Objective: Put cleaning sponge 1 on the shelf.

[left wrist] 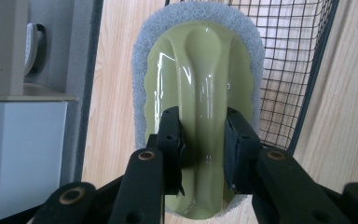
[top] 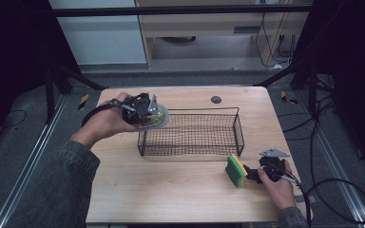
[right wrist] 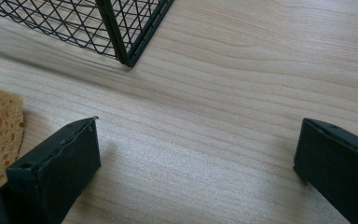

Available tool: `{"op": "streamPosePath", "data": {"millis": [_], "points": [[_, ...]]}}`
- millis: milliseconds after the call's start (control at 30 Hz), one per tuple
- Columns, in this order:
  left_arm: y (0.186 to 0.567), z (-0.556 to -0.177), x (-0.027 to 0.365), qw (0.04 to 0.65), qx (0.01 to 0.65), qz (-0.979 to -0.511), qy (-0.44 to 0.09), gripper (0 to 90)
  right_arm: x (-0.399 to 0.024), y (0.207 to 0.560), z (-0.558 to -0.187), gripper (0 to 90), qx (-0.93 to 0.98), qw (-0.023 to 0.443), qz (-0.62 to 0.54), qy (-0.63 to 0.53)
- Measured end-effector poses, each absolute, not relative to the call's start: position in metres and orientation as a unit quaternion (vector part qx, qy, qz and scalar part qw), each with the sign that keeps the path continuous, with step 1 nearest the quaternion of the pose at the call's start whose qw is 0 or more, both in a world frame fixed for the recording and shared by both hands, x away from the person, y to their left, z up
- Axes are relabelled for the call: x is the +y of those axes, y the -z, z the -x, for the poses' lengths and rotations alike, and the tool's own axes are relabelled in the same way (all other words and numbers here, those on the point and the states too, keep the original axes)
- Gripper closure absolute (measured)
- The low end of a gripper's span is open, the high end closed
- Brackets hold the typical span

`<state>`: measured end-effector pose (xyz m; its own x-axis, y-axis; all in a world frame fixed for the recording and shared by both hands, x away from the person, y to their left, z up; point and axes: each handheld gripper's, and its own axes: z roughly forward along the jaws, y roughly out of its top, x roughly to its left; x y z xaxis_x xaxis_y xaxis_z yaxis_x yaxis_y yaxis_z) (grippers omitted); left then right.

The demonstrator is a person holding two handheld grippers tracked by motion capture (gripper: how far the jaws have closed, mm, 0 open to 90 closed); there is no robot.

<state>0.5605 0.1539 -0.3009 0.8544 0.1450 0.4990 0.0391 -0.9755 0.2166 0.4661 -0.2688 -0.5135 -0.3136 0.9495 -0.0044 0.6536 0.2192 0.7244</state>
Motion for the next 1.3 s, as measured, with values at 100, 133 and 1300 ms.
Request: {"op": "streamPosePath", "data": {"millis": [100, 133, 1300], "points": [[0.302, -0.561, 0.152, 0.098, 0.043, -0.957, -0.269, 70.8, -0.269, 0.513, -0.466, 0.5, 0.745, 0.232, -0.538, -0.318], [0.304, -0.561, 0.151, 0.094, 0.042, -0.957, -0.27, 70.8, -0.269, 0.513, -0.466, 0.5, 0.745, 0.232, -0.538, -0.318], [0.336, -0.568, 0.127, 0.095, 0.011, -0.964, -0.249, 70.8, -0.269, 0.514, -0.466, 0.5, 0.746, 0.232, -0.537, -0.319]]}}
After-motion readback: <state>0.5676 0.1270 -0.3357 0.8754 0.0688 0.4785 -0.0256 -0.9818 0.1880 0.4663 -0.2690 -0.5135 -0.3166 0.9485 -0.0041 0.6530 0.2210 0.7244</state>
